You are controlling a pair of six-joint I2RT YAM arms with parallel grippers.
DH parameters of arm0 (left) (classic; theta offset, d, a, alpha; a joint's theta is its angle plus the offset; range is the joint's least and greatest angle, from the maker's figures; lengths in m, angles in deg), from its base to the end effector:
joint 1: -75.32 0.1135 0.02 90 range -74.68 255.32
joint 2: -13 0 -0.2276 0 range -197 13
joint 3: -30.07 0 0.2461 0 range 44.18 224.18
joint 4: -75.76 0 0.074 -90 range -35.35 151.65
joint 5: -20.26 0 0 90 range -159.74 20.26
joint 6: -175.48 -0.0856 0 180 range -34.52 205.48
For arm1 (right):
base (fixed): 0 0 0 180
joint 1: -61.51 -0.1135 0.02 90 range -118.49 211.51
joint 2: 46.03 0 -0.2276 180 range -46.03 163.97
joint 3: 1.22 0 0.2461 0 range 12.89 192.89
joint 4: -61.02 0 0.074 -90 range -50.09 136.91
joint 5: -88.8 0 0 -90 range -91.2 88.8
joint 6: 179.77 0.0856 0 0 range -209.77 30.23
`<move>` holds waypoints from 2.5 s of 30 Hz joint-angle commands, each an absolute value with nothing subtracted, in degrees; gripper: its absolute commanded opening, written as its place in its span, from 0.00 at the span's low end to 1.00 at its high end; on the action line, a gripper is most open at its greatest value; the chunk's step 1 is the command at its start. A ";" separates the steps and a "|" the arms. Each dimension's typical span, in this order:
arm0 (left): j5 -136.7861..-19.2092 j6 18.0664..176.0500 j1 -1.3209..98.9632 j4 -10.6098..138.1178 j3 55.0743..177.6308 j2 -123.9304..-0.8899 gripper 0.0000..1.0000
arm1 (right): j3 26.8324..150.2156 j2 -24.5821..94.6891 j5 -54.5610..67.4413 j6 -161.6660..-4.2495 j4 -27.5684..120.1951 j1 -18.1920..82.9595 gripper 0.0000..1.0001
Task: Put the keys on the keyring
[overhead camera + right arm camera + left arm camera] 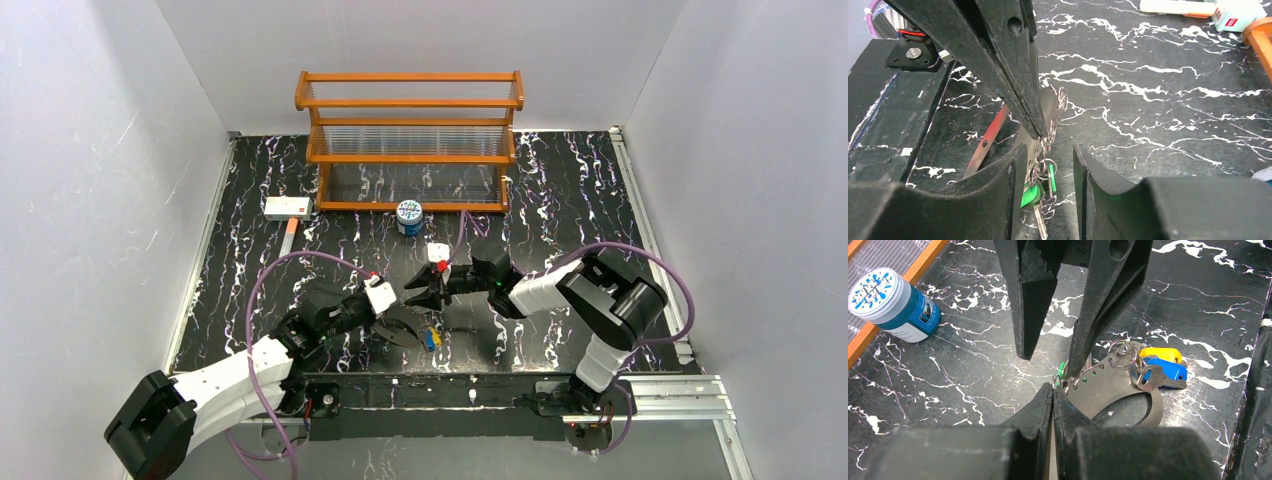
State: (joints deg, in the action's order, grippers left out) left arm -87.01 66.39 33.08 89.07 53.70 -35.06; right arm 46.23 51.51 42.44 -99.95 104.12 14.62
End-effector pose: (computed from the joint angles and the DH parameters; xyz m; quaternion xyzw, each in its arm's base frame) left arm 0.1641 -0.1834 0.1510 0.4715 0.6081 -0.2396 0.5920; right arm 0.1911 0.2906 0.1338 -0.5485 0.4931 0.4579 0.4963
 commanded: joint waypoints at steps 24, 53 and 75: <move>-86.84 66.10 32.98 90.92 55.25 -34.29 0.00 | 50.70 57.29 47.37 -102.09 106.35 14.76 0.28; -73.49 112.41 32.83 84.46 66.87 -51.93 0.17 | 48.37 49.71 31.47 -99.48 97.28 17.82 0.37; -64.62 115.76 29.19 64.49 77.49 -61.30 0.14 | 49.29 50.03 32.19 -99.62 93.70 18.18 0.36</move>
State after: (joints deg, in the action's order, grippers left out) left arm -68.41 116.35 30.07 69.38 74.68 -60.85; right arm 48.55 51.40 31.77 -99.75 93.56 17.96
